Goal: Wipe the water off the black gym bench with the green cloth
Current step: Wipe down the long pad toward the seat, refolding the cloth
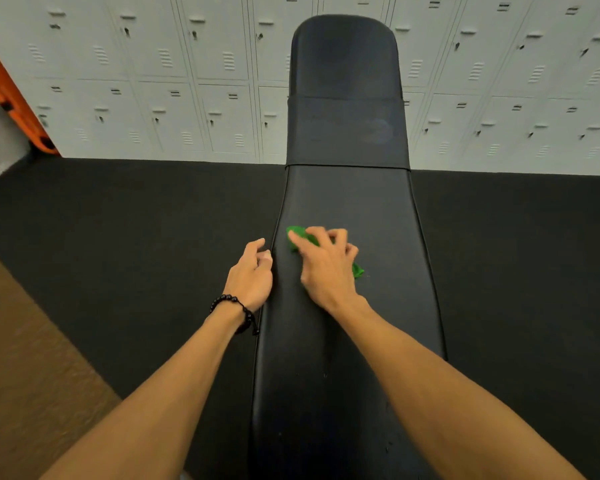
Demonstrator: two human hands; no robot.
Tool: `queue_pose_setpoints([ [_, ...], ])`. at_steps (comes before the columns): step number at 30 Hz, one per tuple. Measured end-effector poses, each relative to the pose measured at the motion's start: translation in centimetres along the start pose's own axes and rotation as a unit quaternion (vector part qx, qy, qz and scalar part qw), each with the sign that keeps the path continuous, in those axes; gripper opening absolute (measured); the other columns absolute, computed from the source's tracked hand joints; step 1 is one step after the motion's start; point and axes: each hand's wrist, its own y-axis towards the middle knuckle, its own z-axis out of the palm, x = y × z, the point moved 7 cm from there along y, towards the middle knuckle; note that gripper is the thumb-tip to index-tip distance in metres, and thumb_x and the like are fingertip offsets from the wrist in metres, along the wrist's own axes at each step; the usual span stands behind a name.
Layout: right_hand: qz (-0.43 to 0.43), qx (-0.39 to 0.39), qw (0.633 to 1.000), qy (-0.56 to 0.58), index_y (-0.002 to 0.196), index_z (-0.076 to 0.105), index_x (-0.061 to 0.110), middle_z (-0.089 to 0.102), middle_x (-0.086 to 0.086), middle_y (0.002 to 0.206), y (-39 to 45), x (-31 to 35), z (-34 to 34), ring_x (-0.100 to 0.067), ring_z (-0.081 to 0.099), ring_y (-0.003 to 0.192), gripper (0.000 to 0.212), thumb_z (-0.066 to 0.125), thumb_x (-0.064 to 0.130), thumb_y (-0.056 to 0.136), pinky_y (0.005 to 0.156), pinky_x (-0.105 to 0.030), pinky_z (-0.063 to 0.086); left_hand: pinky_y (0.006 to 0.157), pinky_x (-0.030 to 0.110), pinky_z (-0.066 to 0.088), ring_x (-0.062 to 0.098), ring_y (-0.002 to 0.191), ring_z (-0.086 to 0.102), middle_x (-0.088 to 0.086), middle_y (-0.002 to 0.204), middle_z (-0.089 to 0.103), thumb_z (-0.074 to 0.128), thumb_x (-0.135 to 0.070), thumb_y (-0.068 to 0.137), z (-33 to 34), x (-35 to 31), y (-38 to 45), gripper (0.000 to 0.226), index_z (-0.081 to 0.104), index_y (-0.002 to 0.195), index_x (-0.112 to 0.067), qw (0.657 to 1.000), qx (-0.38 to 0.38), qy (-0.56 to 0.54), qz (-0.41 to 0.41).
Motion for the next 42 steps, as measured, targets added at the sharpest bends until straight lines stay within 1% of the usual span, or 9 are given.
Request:
queue_pose_setpoints([
  [4,-0.047,0.020,0.999,-0.003,0.134,0.055,0.044,0.054,0.011,0.133,-2.1,-0.1,0.2,-0.027,0.041,0.105,0.043,0.059,0.028,0.093,0.077,-0.038,0.031,0.093,0.032,0.043,0.018,0.106,0.058,-0.007,0.096,0.060,0.038,-0.029,0.104,-0.7,0.3,-0.4,0.040,0.042,0.144,-0.025,1.000,-0.011,0.004,0.013],
  [8,-0.186,0.085,0.979,-0.016,0.136,0.054,0.038,0.053,0.006,0.139,-7.3,3.6,2.0,-0.031,0.043,0.104,0.053,0.059,0.024,0.085,0.073,-0.041,0.035,0.071,0.007,0.032,0.002,0.095,0.050,-0.011,0.101,0.054,0.035,-0.030,0.106,-0.1,0.1,-1.5,0.043,0.040,0.148,-0.026,0.999,0.029,0.017,0.032],
  [14,-0.376,0.186,0.906,-0.058,0.142,0.044,0.039,0.047,-0.007,0.139,-14.3,4.2,3.0,-0.030,0.043,0.107,0.064,0.062,0.033,0.081,0.078,-0.043,0.042,0.103,0.026,0.034,0.016,0.128,0.049,0.001,0.132,0.059,0.041,-0.035,0.104,0.2,3.1,-2.7,0.044,0.041,0.147,-0.031,0.997,0.072,0.038,-0.001],
  [17,-0.150,0.053,0.987,-0.014,0.135,0.056,0.037,0.051,-0.009,0.120,-8.6,0.5,0.8,-0.029,0.041,0.100,0.059,0.064,0.025,0.077,0.075,-0.045,0.044,0.092,0.023,0.037,0.013,0.111,0.057,-0.004,0.109,0.065,0.050,-0.034,0.100,-0.3,3.6,-3.1,0.040,0.050,0.140,-0.028,0.996,0.065,0.065,-0.004],
  [20,0.124,-0.020,0.992,-0.006,0.135,0.055,0.029,0.046,-0.010,0.114,-5.4,-2.8,-1.2,-0.030,0.037,0.097,0.051,0.063,0.023,0.085,0.076,-0.045,0.041,0.088,0.022,0.041,0.009,0.100,0.058,-0.007,0.099,0.066,0.058,-0.031,0.096,-0.6,3.1,-3.3,0.035,0.058,0.131,-0.024,0.994,0.044,0.094,0.019],
  [26,-0.178,0.084,0.977,-0.075,0.141,0.049,0.026,0.049,-0.010,0.113,-9.9,0.1,0.4,-0.032,0.046,0.093,0.057,0.060,0.028,0.085,0.068,-0.042,0.044,0.107,0.050,0.037,0.022,0.131,0.037,-0.002,0.142,0.034,0.057,-0.042,0.093,1.7,0.2,-4.0,0.052,0.040,0.143,-0.040,0.963,0.042,0.229,0.136],
  [29,0.049,-0.026,0.997,-0.060,0.135,0.057,0.026,0.049,-0.012,0.108,-9.5,-6.4,-2.3,-0.035,0.046,0.091,0.052,0.064,0.025,0.084,0.067,-0.044,0.047,0.113,0.054,0.026,0.021,0.146,0.018,-0.007,0.160,0.013,0.049,-0.050,0.096,3.2,0.0,-4.1,0.058,0.026,0.149,-0.043,0.947,0.092,0.284,0.118],
  [35,0.458,-0.122,0.880,0.034,0.136,0.053,0.018,0.042,-0.018,0.123,-12.3,-14.8,-5.7,-0.040,0.039,0.108,0.047,0.053,0.016,0.089,0.086,-0.051,0.042,0.111,0.054,0.034,0.020,0.148,0.021,-0.011,0.164,0.006,0.044,-0.036,0.101,3.6,0.9,-3.5,0.055,0.024,0.152,-0.035,0.947,0.141,0.274,0.089],
  [42,0.011,0.045,0.999,0.028,0.132,0.058,0.026,0.050,-0.007,0.114,-12.1,-1.2,-0.3,-0.029,0.045,0.096,0.057,0.061,0.019,0.075,0.071,-0.043,0.049,0.110,0.049,0.036,0.020,0.147,0.025,-0.010,0.164,0.011,0.039,-0.004,0.097,3.3,0.9,-3.7,0.058,0.033,0.149,-0.029,0.956,0.128,0.244,0.099],
])
